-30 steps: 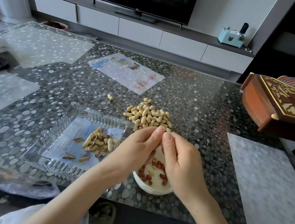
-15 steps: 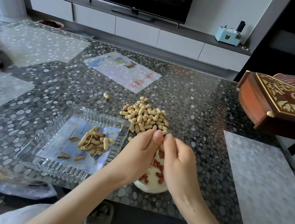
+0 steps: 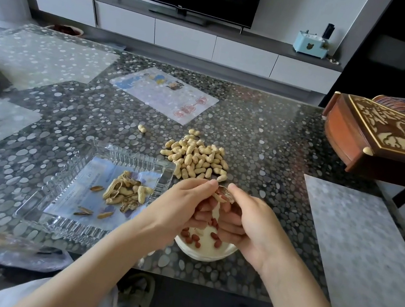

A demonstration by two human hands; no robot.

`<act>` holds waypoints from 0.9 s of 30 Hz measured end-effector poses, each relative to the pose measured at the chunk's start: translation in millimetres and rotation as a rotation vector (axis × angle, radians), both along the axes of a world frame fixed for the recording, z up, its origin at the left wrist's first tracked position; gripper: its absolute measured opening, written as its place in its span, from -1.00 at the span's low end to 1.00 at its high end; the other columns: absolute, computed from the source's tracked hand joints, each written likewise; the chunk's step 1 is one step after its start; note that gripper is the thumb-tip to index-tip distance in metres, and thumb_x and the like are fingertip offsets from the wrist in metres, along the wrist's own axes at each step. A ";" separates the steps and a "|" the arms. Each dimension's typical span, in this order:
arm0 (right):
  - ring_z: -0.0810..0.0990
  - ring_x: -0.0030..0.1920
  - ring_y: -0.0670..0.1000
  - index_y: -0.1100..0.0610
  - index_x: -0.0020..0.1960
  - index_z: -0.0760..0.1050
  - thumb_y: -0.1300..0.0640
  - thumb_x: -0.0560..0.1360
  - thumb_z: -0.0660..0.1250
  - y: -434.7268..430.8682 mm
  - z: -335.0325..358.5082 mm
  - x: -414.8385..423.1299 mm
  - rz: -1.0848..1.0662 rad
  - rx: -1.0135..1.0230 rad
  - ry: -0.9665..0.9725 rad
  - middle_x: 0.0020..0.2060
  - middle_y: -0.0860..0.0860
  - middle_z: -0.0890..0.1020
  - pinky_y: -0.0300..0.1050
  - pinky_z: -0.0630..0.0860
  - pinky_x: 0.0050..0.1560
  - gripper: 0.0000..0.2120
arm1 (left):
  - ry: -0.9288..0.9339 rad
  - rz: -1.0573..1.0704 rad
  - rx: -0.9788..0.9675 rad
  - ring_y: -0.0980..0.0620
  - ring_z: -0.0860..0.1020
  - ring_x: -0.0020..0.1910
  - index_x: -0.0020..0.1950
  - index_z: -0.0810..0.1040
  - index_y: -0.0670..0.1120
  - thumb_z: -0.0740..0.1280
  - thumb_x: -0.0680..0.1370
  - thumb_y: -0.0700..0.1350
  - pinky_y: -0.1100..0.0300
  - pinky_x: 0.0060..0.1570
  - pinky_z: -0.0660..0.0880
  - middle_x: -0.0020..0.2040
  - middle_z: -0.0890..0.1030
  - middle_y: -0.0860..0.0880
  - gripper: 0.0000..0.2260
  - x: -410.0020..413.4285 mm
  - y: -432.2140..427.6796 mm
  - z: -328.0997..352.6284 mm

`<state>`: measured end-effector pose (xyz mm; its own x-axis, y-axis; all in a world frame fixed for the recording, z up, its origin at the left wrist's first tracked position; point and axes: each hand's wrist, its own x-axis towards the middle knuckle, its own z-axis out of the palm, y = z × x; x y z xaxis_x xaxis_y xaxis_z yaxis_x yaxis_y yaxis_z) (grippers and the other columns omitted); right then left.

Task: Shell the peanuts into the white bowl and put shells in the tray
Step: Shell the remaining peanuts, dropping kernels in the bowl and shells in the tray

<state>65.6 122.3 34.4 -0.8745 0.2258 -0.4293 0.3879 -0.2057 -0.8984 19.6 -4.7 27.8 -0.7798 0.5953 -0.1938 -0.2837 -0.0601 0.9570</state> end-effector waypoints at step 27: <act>0.60 -0.23 -0.16 0.14 -0.05 0.68 0.14 0.47 0.42 -58.0 -2.5 -35.4 0.337 0.871 0.488 -0.21 -0.03 0.70 -0.39 0.48 -0.17 -0.90 | 0.614 0.389 -1.191 0.00 0.16 -0.52 -0.48 0.22 -0.08 0.26 0.47 -0.16 0.26 -0.45 0.05 -0.54 0.22 -0.01 -0.65 -63.6 -106.1 -16.4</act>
<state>30.2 64.3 31.9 -0.9838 -0.0001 0.1795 -0.1383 0.6373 -0.7581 -44.0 -110.8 11.3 -0.9990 0.0446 0.0049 0.0420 0.8914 0.4512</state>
